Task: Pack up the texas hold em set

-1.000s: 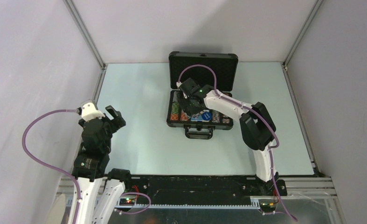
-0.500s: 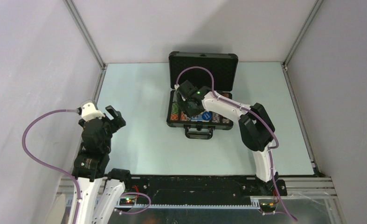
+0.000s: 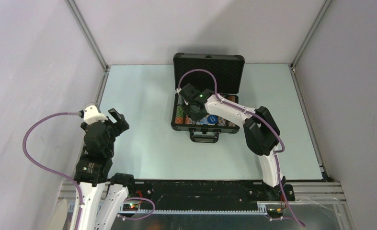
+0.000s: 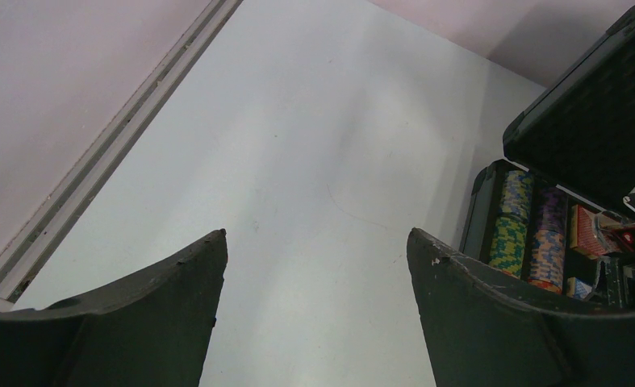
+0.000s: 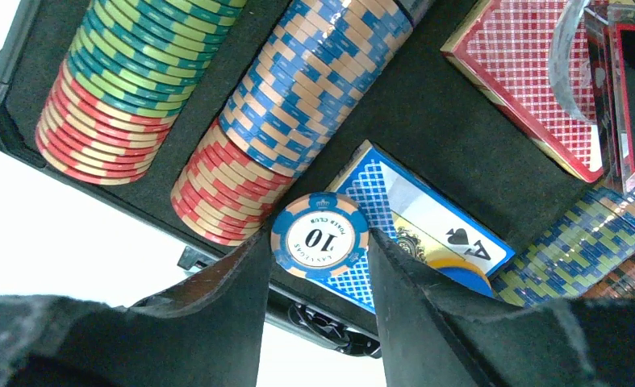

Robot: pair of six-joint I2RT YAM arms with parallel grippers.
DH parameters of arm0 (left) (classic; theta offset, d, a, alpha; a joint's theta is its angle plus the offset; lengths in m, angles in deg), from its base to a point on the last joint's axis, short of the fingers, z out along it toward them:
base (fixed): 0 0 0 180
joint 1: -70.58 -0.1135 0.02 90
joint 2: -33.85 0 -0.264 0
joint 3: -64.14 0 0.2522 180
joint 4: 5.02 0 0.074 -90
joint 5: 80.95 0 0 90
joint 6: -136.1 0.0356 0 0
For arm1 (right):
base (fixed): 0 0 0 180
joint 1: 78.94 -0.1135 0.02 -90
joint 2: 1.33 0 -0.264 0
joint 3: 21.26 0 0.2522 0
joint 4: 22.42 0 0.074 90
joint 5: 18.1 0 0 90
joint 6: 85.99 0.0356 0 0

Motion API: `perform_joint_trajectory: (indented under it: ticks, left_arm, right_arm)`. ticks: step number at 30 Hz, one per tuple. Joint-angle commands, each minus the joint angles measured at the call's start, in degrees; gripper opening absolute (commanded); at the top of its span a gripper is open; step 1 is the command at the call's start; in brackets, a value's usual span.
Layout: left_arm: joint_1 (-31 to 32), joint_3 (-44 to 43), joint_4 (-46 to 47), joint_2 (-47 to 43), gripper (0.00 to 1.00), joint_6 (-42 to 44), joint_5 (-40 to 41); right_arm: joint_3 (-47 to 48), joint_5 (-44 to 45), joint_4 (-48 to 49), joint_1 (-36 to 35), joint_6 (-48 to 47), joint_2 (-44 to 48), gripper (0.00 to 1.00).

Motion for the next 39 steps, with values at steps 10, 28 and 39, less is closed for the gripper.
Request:
perform_joint_trajectory:
  ticks: [10, 28, 39]
  left_arm:
    - [-0.3, 0.1, 1.4, -0.1, 0.87, 1.1, -0.3]
    - [-0.3, 0.1, 1.4, 0.0, 0.87, 1.1, -0.2]
    - [-0.3, 0.1, 1.4, 0.0, 0.87, 1.0, -0.4]
  right_arm:
    - [2.1, 2.0, 1.4, -0.1, 0.9, 0.8, 0.42]
    - [3.7, 3.7, 1.0, -0.3, -2.0, -0.6, 0.66]
    - [3.3, 10.9, 0.7, -3.8, -8.1, -2.1, 0.56]
